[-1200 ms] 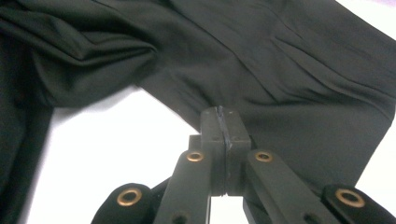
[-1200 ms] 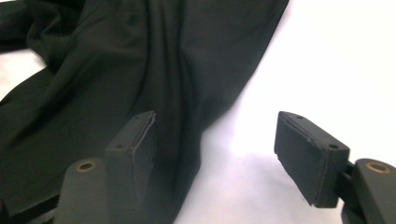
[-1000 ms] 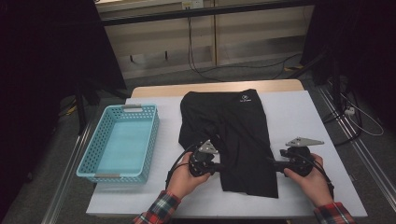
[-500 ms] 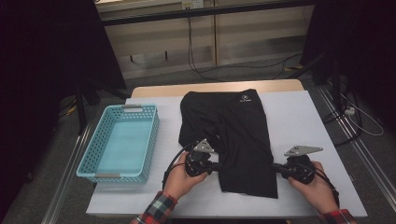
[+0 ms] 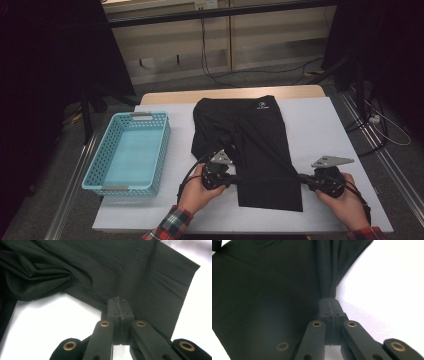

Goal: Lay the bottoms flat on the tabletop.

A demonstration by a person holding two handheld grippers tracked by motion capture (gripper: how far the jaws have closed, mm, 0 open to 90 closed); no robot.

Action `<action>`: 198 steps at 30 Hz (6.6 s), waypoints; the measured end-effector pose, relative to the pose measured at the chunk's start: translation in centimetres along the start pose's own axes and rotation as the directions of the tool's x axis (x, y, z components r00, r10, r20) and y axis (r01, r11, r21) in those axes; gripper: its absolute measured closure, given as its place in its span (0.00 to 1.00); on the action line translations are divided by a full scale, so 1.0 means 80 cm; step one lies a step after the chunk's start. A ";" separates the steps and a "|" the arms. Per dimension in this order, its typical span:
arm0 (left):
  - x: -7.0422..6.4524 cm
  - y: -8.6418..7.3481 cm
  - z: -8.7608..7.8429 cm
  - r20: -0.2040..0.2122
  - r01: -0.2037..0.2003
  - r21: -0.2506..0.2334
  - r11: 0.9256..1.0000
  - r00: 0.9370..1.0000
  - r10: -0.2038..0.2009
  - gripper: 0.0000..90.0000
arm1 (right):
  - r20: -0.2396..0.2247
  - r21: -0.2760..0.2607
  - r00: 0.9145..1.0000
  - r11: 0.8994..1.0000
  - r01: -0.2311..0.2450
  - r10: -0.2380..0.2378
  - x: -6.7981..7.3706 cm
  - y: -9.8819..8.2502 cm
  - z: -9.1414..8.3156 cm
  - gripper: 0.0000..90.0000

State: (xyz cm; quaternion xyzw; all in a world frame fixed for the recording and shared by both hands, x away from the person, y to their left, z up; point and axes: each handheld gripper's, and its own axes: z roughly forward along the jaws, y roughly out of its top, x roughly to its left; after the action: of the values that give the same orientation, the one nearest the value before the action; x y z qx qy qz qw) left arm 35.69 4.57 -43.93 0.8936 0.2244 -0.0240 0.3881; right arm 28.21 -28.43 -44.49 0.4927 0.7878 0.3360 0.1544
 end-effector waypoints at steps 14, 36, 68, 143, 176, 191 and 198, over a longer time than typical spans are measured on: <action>-0.002 -0.002 -0.007 0.014 0.004 0.020 1.000 1.000 -0.004 1.00 | -0.052 0.018 0.998 0.999 0.042 -0.041 0.018 0.002 0.001 1.00; -0.005 -0.007 -0.012 0.033 -0.014 0.018 1.000 0.999 0.014 1.00 | -0.037 0.000 0.999 1.000 -0.004 0.004 0.019 0.001 0.011 0.75; -0.046 -0.001 -0.024 0.129 -0.076 0.038 0.996 0.989 0.071 1.00 | -0.136 -0.030 0.991 0.999 -0.015 0.011 0.020 -0.042 -0.050 1.00; 0.050 -0.011 -0.048 -0.176 -0.014 -0.125 0.992 0.984 -0.008 0.21 | 0.143 -0.105 0.956 0.964 -0.244 0.258 -0.163 0.105 0.103 1.00; 0.053 -0.010 -0.045 -0.179 -0.020 -0.140 0.990 0.984 -0.006 0.21 | 0.206 -0.099 0.946 0.967 -0.235 0.251 -0.150 0.066 0.044 0.47; 0.052 -0.013 -0.048 -0.196 -0.032 -0.140 0.990 0.981 0.004 0.19 | 0.174 -0.076 0.968 0.982 -0.172 0.183 -0.074 0.016 -0.002 0.41; 0.051 -0.015 -0.052 -0.195 -0.028 -0.150 0.988 0.981 -0.002 0.18 | 0.185 -0.037 0.969 0.986 -0.161 0.165 -0.055 -0.002 -0.017 0.51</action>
State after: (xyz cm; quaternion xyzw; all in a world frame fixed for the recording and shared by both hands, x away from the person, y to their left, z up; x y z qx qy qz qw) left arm 38.33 9.79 -42.70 0.8609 0.2567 0.0832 0.4313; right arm 29.40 -32.86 -44.01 0.5833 0.7230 0.3081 0.2050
